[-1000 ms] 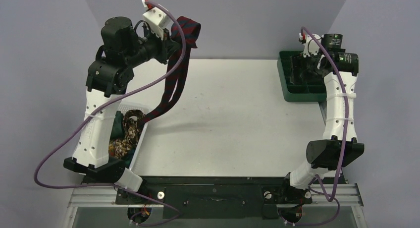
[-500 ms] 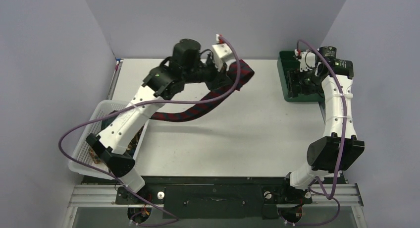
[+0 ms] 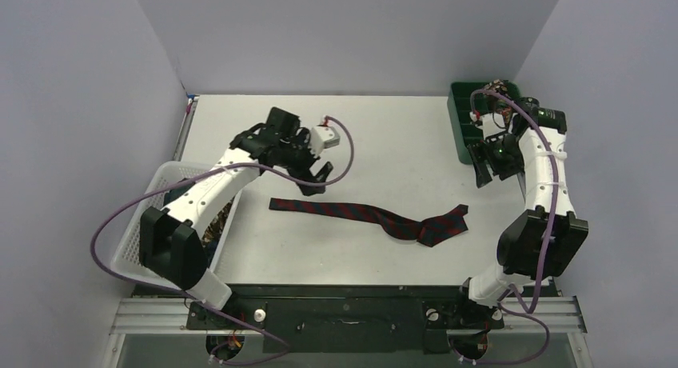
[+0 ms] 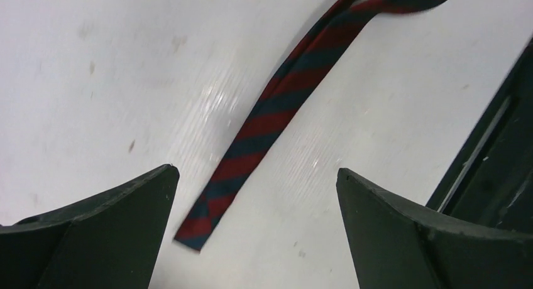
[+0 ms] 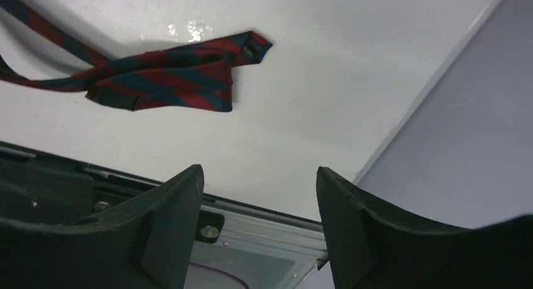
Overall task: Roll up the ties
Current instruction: Place the tie at the center of the board.
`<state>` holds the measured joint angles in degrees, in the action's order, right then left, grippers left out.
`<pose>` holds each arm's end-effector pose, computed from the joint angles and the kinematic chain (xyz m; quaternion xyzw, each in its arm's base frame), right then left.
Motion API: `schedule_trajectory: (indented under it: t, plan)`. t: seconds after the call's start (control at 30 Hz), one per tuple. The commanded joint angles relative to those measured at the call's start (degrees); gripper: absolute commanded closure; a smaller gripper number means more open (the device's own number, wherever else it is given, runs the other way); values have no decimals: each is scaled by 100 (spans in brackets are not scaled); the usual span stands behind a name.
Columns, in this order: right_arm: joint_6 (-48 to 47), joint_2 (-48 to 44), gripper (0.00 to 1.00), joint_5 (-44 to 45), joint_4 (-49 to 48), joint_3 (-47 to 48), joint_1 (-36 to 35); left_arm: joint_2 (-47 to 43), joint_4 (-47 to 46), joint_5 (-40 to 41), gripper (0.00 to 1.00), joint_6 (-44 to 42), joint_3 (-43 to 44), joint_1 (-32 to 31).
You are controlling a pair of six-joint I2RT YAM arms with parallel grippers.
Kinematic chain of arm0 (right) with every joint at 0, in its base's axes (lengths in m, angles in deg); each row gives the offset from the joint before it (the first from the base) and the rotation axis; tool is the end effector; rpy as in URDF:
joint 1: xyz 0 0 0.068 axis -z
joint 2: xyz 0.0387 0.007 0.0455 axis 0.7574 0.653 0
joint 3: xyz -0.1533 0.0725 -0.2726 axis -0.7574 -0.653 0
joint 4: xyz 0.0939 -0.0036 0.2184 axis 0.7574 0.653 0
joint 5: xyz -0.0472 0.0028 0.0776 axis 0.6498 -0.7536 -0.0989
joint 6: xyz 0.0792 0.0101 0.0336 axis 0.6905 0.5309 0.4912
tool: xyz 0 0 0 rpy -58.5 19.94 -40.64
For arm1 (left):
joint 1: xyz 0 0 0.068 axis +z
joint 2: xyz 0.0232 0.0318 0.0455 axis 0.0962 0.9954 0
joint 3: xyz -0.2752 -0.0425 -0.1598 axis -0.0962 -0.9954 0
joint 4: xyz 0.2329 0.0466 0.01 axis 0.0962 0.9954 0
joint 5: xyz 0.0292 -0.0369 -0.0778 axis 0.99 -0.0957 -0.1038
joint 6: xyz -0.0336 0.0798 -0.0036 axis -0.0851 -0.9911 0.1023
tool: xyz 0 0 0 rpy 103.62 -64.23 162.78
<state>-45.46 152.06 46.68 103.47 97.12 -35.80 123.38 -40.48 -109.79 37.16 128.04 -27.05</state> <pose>0.2818 -0.0486 0.3573 -0.1490 0.9721 0.0608 0.1709 0.2781 -0.2170 0.3443 0.4854 0.7833 -0.2395 0.3057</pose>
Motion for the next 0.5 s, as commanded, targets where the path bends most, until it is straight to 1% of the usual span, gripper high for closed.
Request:
schedule_trajectory:
  t: [0.0,0.03,0.07,0.1,0.13,0.2,0.3,0.37,0.47]
  plan:
    - [-426,65,39,171,74,-468,-362,-666,189,100,2,-936,-888,866]
    - [-428,145,40,256,54,-516,-452,-560,260,148,0,-945,-1015,1047]
    - [-438,222,41,330,54,-607,-641,-483,394,133,3,-965,-1040,1376]
    - [-464,256,42,346,49,-651,-737,-314,478,86,8,-1032,-1053,1543]
    - [-557,283,42,368,42,-768,-921,-242,631,44,9,-1078,-1054,1812]
    - [-711,287,42,453,-97,-1006,-1184,-39,764,127,10,-1362,-1124,1983]
    - [-828,449,43,664,-520,-1240,-1562,155,520,671,10,-1501,-1433,2023]
    - [-856,723,43,740,-669,-1165,-1692,308,282,935,10,-1485,-1531,2082]
    - [-833,1212,43,805,-885,-1033,-1799,618,162,1168,14,-1412,-1425,2159]
